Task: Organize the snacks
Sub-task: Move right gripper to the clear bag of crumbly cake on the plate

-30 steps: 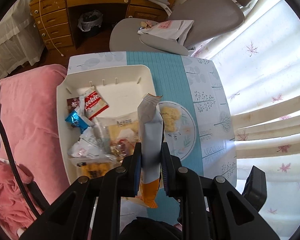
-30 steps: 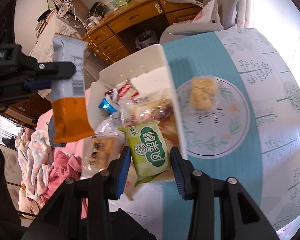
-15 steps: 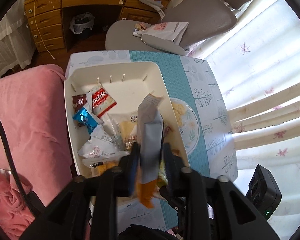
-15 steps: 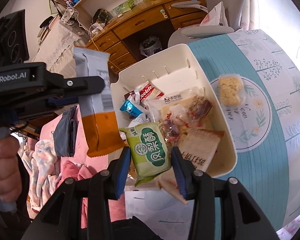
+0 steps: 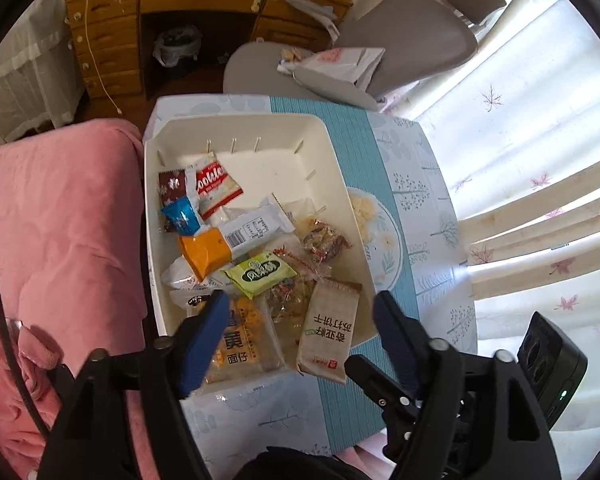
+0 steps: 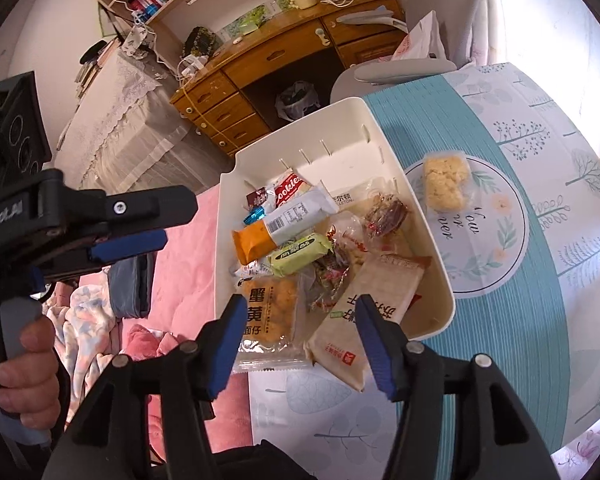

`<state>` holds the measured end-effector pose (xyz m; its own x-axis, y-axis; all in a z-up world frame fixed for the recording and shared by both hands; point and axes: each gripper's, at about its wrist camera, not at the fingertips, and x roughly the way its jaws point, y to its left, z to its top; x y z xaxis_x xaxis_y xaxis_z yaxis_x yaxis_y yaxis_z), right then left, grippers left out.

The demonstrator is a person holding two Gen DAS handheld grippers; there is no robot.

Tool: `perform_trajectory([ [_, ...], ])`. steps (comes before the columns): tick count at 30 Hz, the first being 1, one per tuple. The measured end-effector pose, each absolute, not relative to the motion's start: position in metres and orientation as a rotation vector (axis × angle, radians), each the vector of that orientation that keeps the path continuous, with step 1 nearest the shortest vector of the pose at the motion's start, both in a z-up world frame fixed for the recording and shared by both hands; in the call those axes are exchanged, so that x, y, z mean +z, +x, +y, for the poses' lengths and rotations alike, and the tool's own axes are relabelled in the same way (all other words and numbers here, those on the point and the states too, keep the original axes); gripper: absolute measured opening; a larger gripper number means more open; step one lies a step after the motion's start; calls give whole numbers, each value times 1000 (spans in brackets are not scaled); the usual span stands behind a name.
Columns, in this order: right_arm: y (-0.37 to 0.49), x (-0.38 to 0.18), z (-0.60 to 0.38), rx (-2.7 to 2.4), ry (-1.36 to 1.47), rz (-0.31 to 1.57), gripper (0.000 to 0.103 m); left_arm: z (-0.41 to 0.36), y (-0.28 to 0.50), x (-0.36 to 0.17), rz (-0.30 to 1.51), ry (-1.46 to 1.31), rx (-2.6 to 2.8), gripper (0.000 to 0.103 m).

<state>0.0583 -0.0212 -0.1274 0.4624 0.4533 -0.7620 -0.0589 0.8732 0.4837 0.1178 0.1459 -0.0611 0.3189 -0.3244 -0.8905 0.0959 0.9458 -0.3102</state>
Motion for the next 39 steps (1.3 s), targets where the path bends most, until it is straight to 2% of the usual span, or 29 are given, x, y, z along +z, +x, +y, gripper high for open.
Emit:
perform_trajectory([
  [9, 63, -121, -53, 437, 351, 1049, 57, 112, 91, -53, 1166, -244, -197, 79],
  [22, 81, -118, -132, 656, 161, 1038, 58, 31, 65, -75, 1165, -414, 7, 80],
  [24, 86, -121, -143, 671, 134, 1036, 59, 20, 66, -78, 1158, -430, 15, 80],
  [26, 93, -124, -155, 679, 111, 1032, 69, 7, 69, -80, 1148, -437, 23, 80],
  [28, 102, -127, -166, 686, 90, 1024, 72, -6, 74, -83, 1136, -442, 27, 80],
  [39, 151, -164, -172, 768, -194, 888, 72, -30, 112, -106, 1099, -434, 167, 80],
])
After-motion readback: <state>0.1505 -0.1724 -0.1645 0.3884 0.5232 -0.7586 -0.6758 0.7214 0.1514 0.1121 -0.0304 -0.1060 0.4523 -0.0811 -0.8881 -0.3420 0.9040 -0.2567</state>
